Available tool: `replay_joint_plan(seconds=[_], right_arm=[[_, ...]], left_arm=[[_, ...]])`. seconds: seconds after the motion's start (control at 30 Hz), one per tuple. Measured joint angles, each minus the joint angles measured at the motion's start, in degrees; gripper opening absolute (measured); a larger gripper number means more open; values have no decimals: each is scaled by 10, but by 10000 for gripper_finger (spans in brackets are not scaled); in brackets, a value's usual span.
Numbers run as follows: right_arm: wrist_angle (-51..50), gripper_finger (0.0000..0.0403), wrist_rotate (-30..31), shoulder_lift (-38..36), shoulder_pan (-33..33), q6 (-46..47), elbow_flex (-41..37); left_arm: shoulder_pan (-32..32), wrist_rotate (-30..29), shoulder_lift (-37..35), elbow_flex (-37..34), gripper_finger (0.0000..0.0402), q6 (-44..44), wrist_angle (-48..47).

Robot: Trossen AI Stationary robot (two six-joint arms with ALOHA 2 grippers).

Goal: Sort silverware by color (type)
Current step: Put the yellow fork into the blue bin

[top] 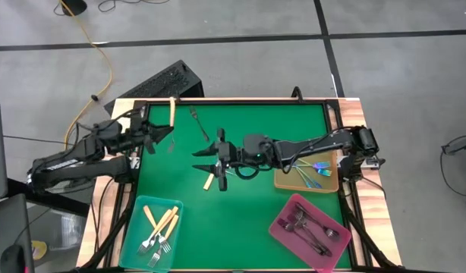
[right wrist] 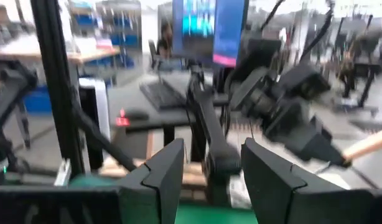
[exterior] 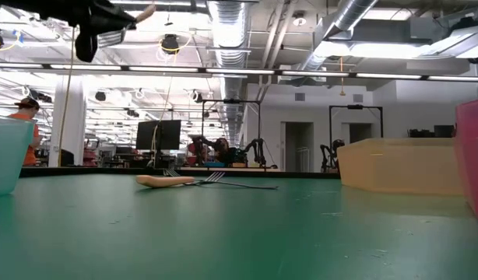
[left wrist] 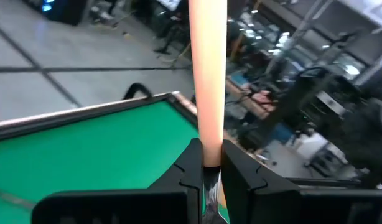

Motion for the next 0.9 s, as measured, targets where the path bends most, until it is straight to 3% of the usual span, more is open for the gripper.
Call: replay_joint_plan(seconds=[0.23,0.4,0.57,0.9], right_arm=[[65,182,-15,0,-17,43,0],[64,182,-59,0,-42,98,0],[58,184,-64,0,-57,120,0],[58,251,-36,5,-63,132,0]], left_arm=[[-69,-15,11,0,16,36,61],[-110,-41,41,0,16,70,117],[-143,-52,70,0,16,106,172],[-186,-77,127,0,16,143,216]])
